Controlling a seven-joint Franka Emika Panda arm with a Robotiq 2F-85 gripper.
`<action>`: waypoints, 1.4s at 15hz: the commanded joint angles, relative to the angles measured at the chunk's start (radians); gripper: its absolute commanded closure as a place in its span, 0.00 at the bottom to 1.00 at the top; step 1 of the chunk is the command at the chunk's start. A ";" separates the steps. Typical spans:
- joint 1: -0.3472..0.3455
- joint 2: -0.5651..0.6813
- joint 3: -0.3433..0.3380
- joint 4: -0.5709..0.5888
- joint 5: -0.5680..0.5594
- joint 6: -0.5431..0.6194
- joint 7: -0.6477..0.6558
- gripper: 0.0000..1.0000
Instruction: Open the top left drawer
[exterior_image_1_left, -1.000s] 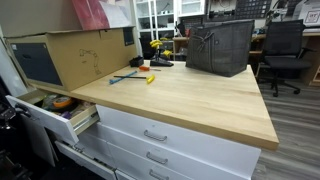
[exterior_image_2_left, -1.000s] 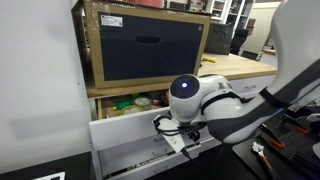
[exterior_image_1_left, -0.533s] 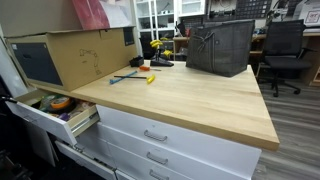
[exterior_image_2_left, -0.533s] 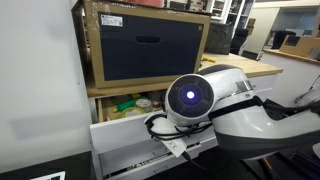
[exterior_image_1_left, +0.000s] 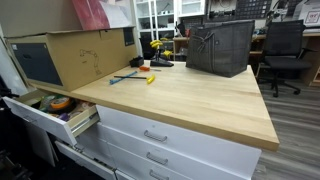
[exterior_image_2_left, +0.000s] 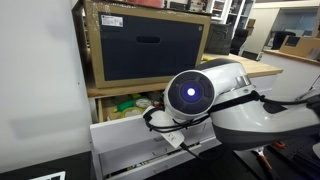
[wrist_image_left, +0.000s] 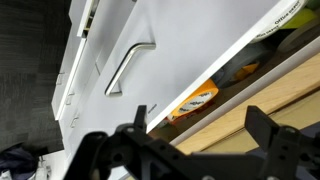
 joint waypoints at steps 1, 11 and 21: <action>-0.011 -0.029 -0.035 -0.014 -0.068 0.046 0.000 0.00; -0.160 -0.224 -0.099 -0.047 -0.134 0.343 -0.169 0.00; -0.421 -0.559 0.233 -0.071 -0.010 0.330 -0.531 0.00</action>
